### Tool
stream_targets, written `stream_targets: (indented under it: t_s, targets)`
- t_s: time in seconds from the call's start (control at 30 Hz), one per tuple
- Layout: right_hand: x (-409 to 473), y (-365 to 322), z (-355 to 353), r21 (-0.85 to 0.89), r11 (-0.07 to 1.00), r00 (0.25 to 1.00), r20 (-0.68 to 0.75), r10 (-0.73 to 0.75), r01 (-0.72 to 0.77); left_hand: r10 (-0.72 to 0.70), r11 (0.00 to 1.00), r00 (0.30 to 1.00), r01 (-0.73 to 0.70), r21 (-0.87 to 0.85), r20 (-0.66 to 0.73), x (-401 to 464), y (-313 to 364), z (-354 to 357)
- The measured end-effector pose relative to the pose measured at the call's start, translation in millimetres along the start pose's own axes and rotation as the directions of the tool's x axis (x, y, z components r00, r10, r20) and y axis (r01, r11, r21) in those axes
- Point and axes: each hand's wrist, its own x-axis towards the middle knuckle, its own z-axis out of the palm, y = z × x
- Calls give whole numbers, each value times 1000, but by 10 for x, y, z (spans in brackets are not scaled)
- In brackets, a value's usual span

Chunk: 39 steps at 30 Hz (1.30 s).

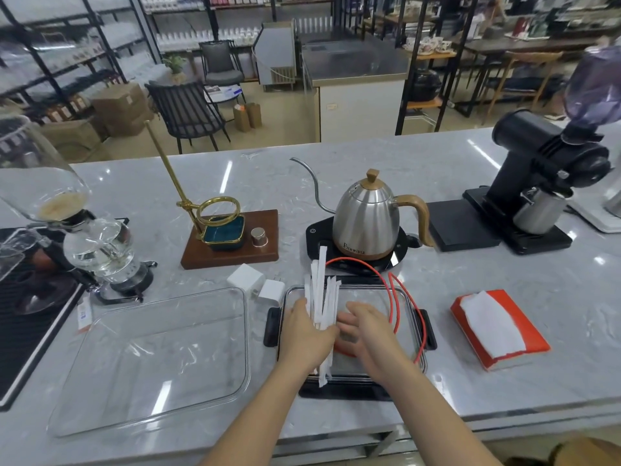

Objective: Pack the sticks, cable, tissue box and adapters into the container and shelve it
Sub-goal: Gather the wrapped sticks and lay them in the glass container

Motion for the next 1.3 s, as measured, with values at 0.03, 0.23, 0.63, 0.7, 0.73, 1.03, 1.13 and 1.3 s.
stream_targets:
  t_s: [0.03, 0.23, 0.63, 0.7, 0.73, 1.03, 1.13, 1.3]
  targets:
    - [1, 8, 11, -13, 1000, 1000, 9, 4, -4, -2, 1000, 1000, 2, -4, 13, -8, 5, 3]
    - [2, 39, 77, -67, 998, 999, 40, 0, 2, 11, 1000, 998, -12, 20, 57, 4, -14, 10]
    - [-112, 49, 151, -188, 971, 988, 82, -132, 145, 44, 985, 991, -22, -169, 125, -80, -40, -108]
    - [-110, 70, 150, -210, 960, 982, 79, -173, 187, 53, 979, 992, -29, -201, 115, -128, -9, -130]
    - [-111, 77, 154, -205, 958, 979, 79, -190, 202, 67, 975, 992, -44, -217, 102, -147, -5, -141]
    - [-113, 32, 115, -102, 962, 964, 108, -242, 253, 52, 866, 995, -1, -500, 89, -333, 66, -372]
    - [-128, 1, 196, -80, 962, 955, 162, -248, 263, 55, 786, 987, 51, -616, 151, -423, 174, -514]
    - [-138, -130, 404, -45, 955, 907, 330, -261, 292, 78, 762, 986, 38, -646, 150, -498, 256, -748]
